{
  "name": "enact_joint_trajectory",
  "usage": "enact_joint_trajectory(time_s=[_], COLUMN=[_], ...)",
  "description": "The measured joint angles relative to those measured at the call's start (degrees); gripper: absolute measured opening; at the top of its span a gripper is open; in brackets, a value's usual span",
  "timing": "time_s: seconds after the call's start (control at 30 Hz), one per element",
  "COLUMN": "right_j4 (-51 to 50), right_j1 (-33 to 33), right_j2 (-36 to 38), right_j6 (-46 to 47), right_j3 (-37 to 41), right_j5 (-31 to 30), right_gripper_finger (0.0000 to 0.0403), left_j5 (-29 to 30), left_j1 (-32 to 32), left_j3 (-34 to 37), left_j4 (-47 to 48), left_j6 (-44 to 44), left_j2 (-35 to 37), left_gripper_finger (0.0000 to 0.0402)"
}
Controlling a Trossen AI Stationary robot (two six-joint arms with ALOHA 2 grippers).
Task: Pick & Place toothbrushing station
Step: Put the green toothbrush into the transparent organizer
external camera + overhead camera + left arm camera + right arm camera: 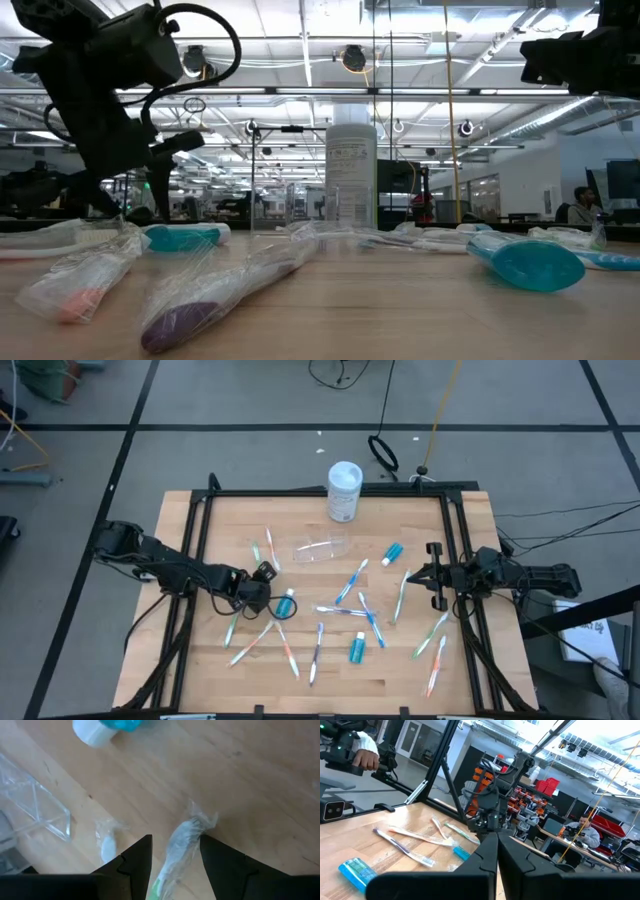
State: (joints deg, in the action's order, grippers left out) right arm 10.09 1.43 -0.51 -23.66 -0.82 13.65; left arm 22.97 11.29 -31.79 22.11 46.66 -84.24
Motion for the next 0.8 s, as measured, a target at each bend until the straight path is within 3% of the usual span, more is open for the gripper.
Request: enact_joint_trajectory(time_s=[0.17,0.57,0.8], right_j4=[-0.01,-0.04,-0.03], right_j1=[-0.01,-0.01,-0.01], right_j2=[0.02,0.02,0.02], right_j6=[0.0,0.0,0.01], right_j3=[0.01,0.01,0.0], right_j5=[0.0,0.0,-0.01], right_gripper_finger=[0.0004,0.0004,0.0004], left_j5=[0.68,0.66,2.97], left_j1=[-0.02,0.14,2.42], left_j3=[0.11,0.46,-2.49], left_j4=[-0.71,-3.14,-3.06], left_j6=[0.79,0.78,-1.1], left_j2=[-0.64,-0.77,-1.08], left_gripper_finger=[0.0157,0.0012,0.0041])
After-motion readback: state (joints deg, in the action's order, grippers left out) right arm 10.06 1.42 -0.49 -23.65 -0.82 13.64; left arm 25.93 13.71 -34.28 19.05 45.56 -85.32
